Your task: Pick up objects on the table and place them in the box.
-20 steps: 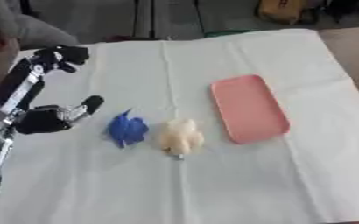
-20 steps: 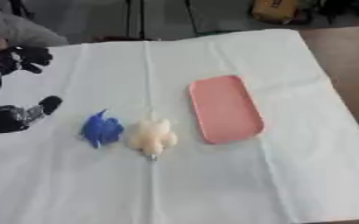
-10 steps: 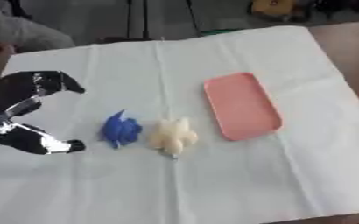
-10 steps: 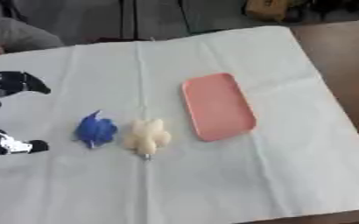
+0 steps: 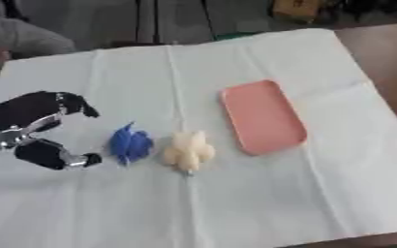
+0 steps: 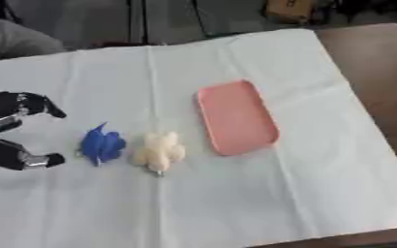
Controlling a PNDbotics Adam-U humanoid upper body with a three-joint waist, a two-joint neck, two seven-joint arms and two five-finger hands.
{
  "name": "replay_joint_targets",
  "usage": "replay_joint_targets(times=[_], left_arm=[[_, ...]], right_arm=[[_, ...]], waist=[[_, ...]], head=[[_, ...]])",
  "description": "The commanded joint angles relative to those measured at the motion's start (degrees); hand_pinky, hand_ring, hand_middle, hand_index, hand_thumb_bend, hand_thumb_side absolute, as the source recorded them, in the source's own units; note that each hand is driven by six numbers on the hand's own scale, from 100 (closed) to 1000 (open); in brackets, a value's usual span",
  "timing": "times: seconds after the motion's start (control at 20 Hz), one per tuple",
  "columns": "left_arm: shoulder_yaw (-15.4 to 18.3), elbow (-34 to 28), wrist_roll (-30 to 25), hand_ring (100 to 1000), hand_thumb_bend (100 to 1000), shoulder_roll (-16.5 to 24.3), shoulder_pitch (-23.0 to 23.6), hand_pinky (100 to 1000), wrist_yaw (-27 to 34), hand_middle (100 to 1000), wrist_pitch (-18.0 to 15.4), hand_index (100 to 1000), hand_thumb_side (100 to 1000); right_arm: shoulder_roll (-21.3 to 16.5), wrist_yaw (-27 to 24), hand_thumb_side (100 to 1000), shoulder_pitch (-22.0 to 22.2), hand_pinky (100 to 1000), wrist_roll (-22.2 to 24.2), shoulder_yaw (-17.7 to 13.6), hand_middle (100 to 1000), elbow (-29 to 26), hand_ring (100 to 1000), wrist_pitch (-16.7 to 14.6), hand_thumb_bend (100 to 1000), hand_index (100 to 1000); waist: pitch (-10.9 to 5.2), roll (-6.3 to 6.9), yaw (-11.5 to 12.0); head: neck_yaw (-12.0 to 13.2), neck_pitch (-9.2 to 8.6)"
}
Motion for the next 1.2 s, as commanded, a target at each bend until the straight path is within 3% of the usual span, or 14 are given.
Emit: replay_joint_targets(times=[0.05, 0.1, 0.15, 0.2, 0.55, 1.2], left_arm=[[-0.8, 2.5, 0.3, 784, 617, -0.4, -1.8, 793, -1.9, 684, -0.5, 811, 695], [-1.3, 3.1, 0.6, 784, 617, -0.7, -2.3, 793, -2.3, 684, -0.8, 811, 695], [-1.6, 3.4, 0.8, 784, 687, -1.0, -2.6, 793, -2.6, 680, -1.1, 810, 723], [-2.2, 3.7, 0.9, 784, 621, -1.2, -2.9, 793, -2.8, 680, -1.5, 810, 698], [-4.9, 3.8, 1.4, 783, 632, -1.9, -4.3, 793, -4.6, 676, -3.5, 809, 673], [-6.0, 5.9, 4.0, 756, 645, -2.3, -4.6, 781, -8.8, 655, -3.1, 790, 622]], right_arm=[[-1.1, 0.0, 701, -0.4, 380, 0.2, -0.2, 754, -1.0, 395, -0.1, 100, 689], [-1.1, 0.0, 701, -0.4, 380, 0.2, -0.2, 754, -1.0, 395, -0.1, 100, 689], [-1.1, -0.1, 696, -0.4, 380, 0.2, -0.2, 753, -1.0, 395, -0.1, 100, 689], [-1.1, -0.1, 701, -0.4, 380, 0.2, -0.1, 754, -1.0, 395, -0.1, 100, 689], [-1.1, -0.2, 701, -0.4, 380, 0.4, -0.1, 754, -0.9, 395, -0.1, 100, 689], [-1.1, -0.2, 701, -0.5, 380, 0.4, 0.0, 753, -0.9, 395, -0.2, 100, 689]], waist=[[-0.94, -0.36, -0.1], [-0.95, -0.41, -0.1], [-0.95, -0.44, -0.1], [-0.96, -0.46, -0.1], [-1.03, -0.56, -0.2], [-1.06, -0.61, -0.2]], head=[[-0.1, 0.18], [-0.1, 0.17], [-0.1, 0.18], [0.0, 0.19], [0.1, 0.17], [0.4, 0.05]])
